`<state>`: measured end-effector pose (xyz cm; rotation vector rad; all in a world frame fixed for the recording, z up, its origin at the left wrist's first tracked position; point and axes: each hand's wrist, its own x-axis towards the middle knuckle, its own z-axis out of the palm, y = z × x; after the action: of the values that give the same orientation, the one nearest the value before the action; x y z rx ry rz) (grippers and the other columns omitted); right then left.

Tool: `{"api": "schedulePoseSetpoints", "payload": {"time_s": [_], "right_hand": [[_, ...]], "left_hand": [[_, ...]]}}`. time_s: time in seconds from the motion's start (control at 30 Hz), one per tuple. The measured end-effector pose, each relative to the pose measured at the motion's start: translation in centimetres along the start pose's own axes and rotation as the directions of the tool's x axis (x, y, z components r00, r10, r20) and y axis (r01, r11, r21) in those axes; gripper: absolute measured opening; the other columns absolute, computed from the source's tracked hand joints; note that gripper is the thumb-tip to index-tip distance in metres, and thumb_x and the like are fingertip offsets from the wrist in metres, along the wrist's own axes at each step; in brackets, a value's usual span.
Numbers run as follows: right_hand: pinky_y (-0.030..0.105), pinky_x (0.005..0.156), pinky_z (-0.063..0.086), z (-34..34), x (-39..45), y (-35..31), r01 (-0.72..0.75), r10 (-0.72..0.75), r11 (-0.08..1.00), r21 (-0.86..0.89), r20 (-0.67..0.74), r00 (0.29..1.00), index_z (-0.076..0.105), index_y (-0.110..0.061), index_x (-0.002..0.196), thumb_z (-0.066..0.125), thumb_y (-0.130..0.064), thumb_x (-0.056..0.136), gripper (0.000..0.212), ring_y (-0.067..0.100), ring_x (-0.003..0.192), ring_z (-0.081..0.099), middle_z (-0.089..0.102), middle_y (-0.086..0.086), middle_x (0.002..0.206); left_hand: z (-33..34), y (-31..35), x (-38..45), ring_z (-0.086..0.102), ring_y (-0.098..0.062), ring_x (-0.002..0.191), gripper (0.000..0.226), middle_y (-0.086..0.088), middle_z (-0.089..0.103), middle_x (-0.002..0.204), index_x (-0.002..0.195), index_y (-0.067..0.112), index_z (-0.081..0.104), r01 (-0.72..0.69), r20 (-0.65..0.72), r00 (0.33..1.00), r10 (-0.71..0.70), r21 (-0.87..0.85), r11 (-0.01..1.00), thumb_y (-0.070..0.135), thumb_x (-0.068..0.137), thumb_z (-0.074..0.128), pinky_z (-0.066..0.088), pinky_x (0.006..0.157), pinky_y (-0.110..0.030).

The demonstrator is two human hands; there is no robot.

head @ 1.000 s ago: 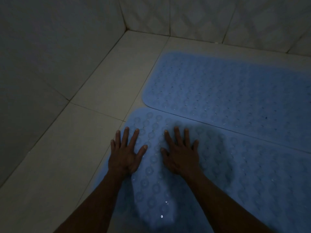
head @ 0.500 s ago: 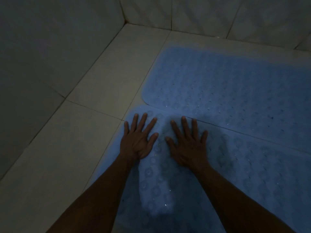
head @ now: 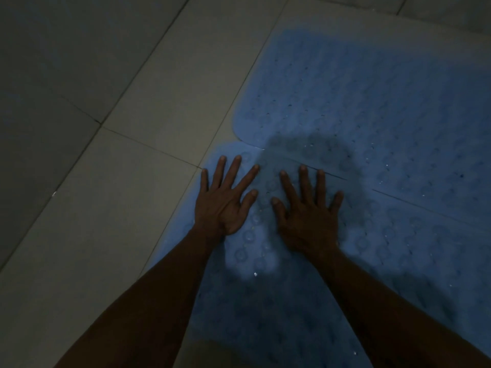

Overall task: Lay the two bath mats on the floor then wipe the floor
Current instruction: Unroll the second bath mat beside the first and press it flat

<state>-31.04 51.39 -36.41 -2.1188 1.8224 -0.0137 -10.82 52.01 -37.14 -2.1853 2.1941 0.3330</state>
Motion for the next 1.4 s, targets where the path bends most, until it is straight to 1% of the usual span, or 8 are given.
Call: {"api": "schedulePoseSetpoints", "payload": {"time_s": [0.23,0.33,0.53,0.9,1.13,1.23,1.3,1.4], "right_hand": [[0.067,0.114,-0.007,-0.8,-0.1,-0.2,-0.010,0.006,1.000,0.029,0.143,0.990,-0.014,-0.048,0.149,0.011,-0.067,0.095,0.063,0.026,0.147,-0.025,-0.023,-0.008,0.161],[0.066,0.115,-0.001,-0.7,-4.7,-1.2,0.021,-0.025,0.998,0.054,0.089,0.996,-0.007,-0.046,0.152,0.017,-0.066,0.095,0.064,0.027,0.149,-0.020,-0.018,-0.007,0.163],[0.066,0.116,0.001,2.9,-15.4,-1.7,0.096,-0.094,0.995,-0.030,0.059,0.994,0.001,-0.041,0.154,0.025,-0.065,0.095,0.068,0.031,0.150,-0.013,-0.010,-0.001,0.165],[0.065,0.116,0.001,3.6,-15.5,-1.6,0.102,-0.101,0.991,-0.082,0.009,0.995,0.008,-0.042,0.154,0.032,-0.065,0.095,0.068,0.031,0.151,-0.008,-0.003,0.001,0.165],[0.061,0.117,-0.004,3.7,-15.1,-1.1,0.116,-0.118,0.992,0.050,0.038,0.992,0.006,-0.045,0.153,0.026,-0.064,0.096,0.064,0.027,0.151,-0.012,-0.007,-0.002,0.165],[0.060,0.118,0.003,2.6,-16.1,0.6,0.146,-0.149,0.984,0.101,0.017,0.989,0.009,-0.040,0.154,0.028,-0.059,0.097,0.063,0.025,0.152,-0.006,-0.001,-0.001,0.165],[0.059,0.118,0.008,1.6,-18.0,3.4,0.066,-0.060,0.993,0.096,-0.060,0.996,0.015,-0.037,0.155,0.031,-0.058,0.096,0.064,0.027,0.152,0.001,0.008,0.001,0.165],[0.060,0.116,0.007,0.9,-22.2,10.2,-0.200,0.210,0.973,0.116,-0.082,0.974,0.010,-0.039,0.155,0.030,-0.061,0.094,0.068,0.026,0.152,-0.004,0.002,-0.002,0.165]], "left_hand": [[-1.4,2.0,-2.2,-0.028,-0.023,0.150,0.057,0.007,-0.023,0.165,0.153,0.048,-0.015,0.145,0.161,0.978,-0.134,-0.059,0.988,0.062,0.101,0.003,-0.009,0.121,-0.059],[-0.4,2.8,-8.4,-0.026,-0.022,0.150,0.059,0.005,-0.021,0.166,0.156,0.045,-0.011,0.173,0.120,0.980,-0.158,-0.126,0.977,0.061,0.103,0.009,-0.009,0.121,-0.059],[2.3,1.8,-18.6,-0.016,-0.025,0.154,0.067,0.005,-0.011,0.168,0.158,0.043,-0.003,0.256,0.028,0.967,-0.254,-0.083,0.963,0.063,0.101,0.026,-0.002,0.120,-0.064],[2.0,2.1,-18.6,-0.021,-0.023,0.152,0.067,0.007,-0.019,0.166,0.156,0.045,-0.009,0.277,0.074,0.959,-0.272,-0.068,0.958,0.066,0.100,0.021,-0.004,0.119,-0.064],[1.6,2.3,-18.6,-0.025,-0.021,0.151,0.065,0.010,-0.023,0.164,0.153,0.050,-0.015,0.289,0.125,0.953,-0.276,-0.096,0.953,0.070,0.098,0.014,-0.012,0.119,-0.061],[1.5,4.1,-18.3,-0.020,-0.024,0.152,0.072,0.002,-0.016,0.167,0.158,0.040,-0.008,0.335,0.114,0.939,-0.325,-0.090,0.938,0.071,0.096,0.013,-0.009,0.120,-0.061],[1.6,7.1,-18.0,-0.016,-0.026,0.153,0.077,-0.002,-0.010,0.168,0.160,0.032,-0.001,0.305,0.079,0.951,-0.299,-0.090,0.948,0.071,0.096,0.015,-0.007,0.120,-0.061],[2.5,13.7,-18.6,-0.016,-0.027,0.153,0.074,0.001,-0.009,0.168,0.160,0.033,0.000,0.106,0.061,0.993,-0.101,-0.082,0.991,0.069,0.098,0.019,-0.006,0.120,-0.062]]}}
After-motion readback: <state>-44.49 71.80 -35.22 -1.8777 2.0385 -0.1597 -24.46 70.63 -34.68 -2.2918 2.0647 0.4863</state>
